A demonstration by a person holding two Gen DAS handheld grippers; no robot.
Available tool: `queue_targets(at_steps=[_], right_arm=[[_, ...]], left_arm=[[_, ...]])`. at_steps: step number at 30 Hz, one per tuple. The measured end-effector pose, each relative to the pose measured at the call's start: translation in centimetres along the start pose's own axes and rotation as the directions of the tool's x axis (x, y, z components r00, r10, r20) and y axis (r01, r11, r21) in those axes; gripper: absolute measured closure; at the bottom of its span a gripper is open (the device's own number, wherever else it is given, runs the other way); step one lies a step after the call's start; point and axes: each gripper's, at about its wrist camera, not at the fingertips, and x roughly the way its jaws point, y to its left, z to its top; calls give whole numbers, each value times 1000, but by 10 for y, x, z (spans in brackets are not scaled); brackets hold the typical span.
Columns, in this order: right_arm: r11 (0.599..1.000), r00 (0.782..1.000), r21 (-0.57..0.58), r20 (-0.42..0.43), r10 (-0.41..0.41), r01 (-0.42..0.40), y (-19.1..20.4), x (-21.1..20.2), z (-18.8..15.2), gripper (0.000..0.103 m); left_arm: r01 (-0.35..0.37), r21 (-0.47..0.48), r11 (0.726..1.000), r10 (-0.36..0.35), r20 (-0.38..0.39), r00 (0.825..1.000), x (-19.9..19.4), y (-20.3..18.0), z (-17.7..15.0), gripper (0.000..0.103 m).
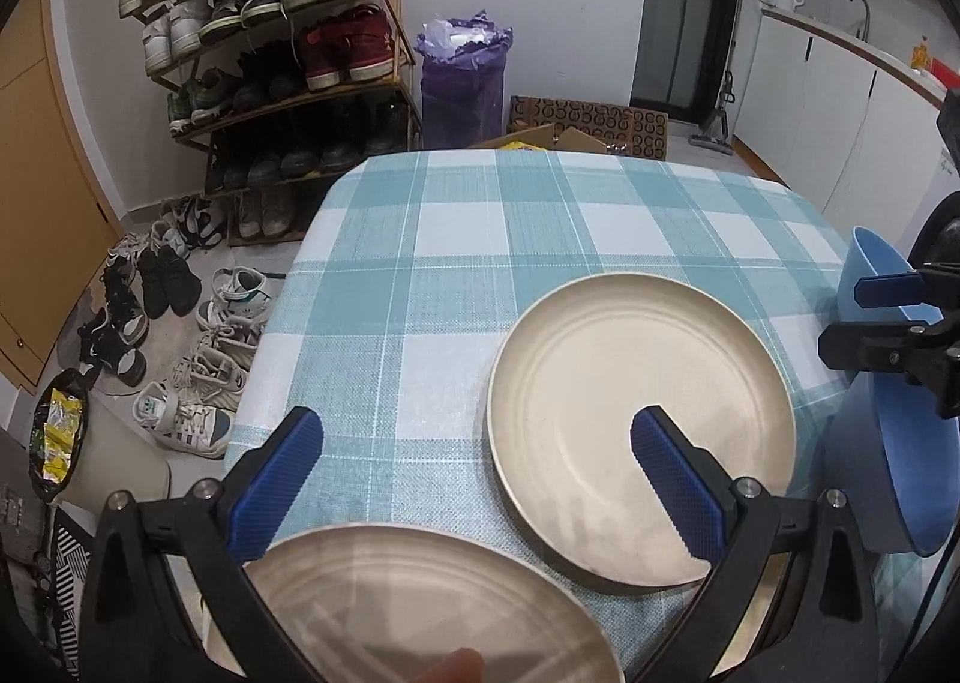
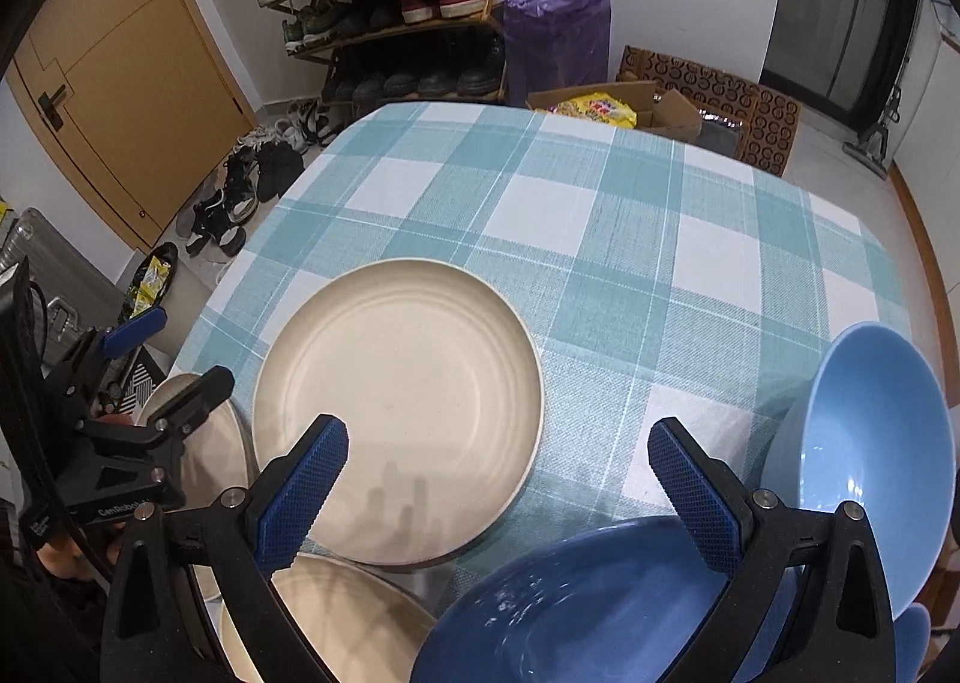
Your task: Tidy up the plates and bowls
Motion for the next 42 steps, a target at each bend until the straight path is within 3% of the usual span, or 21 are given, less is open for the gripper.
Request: queue_targets(at_steps=[10,28,32,38,42], right_arm=[[999,996,29,-88,27,-25,-4,26,7,8],[999,974,37,-227,16,-8,1,65,8,34],[1000,972,29,-234,7,0,4,68,8,36],[999,966,17,-257,-24,30,5,74,8,42],[999,962,11,-269,-35,40,5,79,8,45]], left_arm=[[19,-5,1000,-20,-59,998,22,1,0,1],[29,-6,1000,-30,-115,993,44,2,-5,2],[38,7,999,-37,-123,992,47,0,-5,10],[49,24,999,-45,-128,991,47,-2,-7,12],[66,17,998,-62,-157,986,50,-2,-9,36]])
